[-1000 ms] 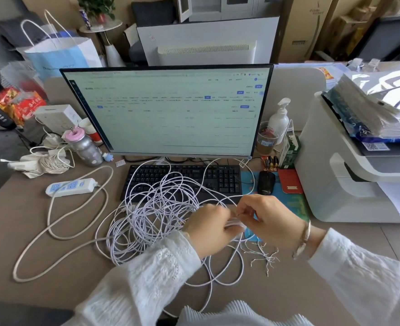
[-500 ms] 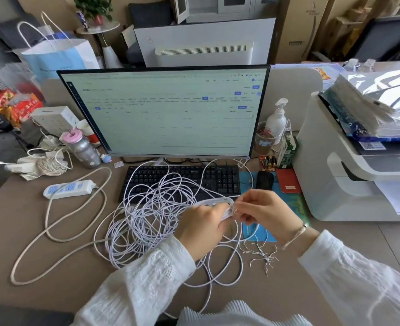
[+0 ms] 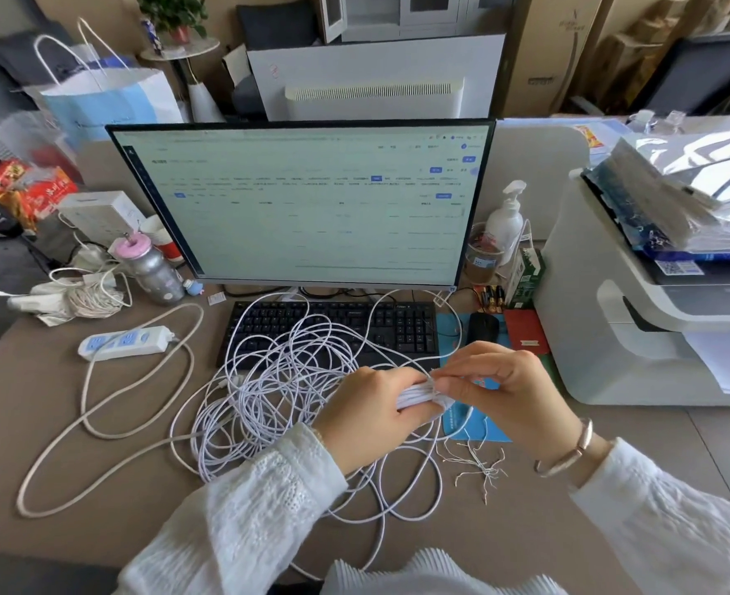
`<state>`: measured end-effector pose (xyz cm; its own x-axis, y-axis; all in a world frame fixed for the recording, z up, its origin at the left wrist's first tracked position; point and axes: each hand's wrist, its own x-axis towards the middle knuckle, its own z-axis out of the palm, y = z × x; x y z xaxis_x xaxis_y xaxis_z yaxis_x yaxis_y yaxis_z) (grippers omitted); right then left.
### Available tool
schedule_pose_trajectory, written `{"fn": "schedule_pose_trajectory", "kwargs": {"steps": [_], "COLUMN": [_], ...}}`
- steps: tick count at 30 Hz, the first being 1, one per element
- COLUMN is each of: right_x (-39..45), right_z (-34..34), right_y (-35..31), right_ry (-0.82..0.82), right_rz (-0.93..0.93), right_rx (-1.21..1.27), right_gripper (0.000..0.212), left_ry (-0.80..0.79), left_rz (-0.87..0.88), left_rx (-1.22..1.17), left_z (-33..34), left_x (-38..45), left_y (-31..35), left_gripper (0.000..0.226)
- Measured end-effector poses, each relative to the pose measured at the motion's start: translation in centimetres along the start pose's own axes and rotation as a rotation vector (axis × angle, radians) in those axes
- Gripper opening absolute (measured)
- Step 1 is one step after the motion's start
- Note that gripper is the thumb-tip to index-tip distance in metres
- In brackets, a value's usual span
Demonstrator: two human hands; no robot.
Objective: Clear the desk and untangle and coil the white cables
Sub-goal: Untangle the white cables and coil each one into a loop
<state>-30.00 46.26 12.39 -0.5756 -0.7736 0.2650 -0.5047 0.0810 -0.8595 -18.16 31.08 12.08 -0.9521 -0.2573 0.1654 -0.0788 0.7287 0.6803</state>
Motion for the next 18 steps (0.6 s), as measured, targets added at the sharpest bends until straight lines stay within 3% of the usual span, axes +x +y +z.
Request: {"fn": "schedule_pose_trajectory", "kwargs": {"steps": [6,11,14,18], "right_x": [-0.1,-0.3,-0.6,-0.7], "right_z": [0.0,0.2,0.4,1.2], "right_y": [0.6,1.5,2.2,2.5], "right_ry": [-0.074,-0.165,-0.194,-0.23], "right_rz": [0.061,0.082,0.141,0.244], "right_rx": [0.063,0.005,0.066,0.163], "right_gripper": [0.024,0.022,0.028,0.011], "left_ry": [-0.043,-0.113,-0.114,-0.163], "left_rz": [0.003,-0.096,-0.149,-0.286], "left_rx": [0.036,0.015,-0.081,-0.319], "left_z": [-0.2,0.1,0.4,1.1], "left_x": [-0.2,-0.1,0.2,0.9], "left_y": [0.4,0.1,-0.2,-1.2], "left_gripper": [0.047,0.07,0.072,0.073]}}
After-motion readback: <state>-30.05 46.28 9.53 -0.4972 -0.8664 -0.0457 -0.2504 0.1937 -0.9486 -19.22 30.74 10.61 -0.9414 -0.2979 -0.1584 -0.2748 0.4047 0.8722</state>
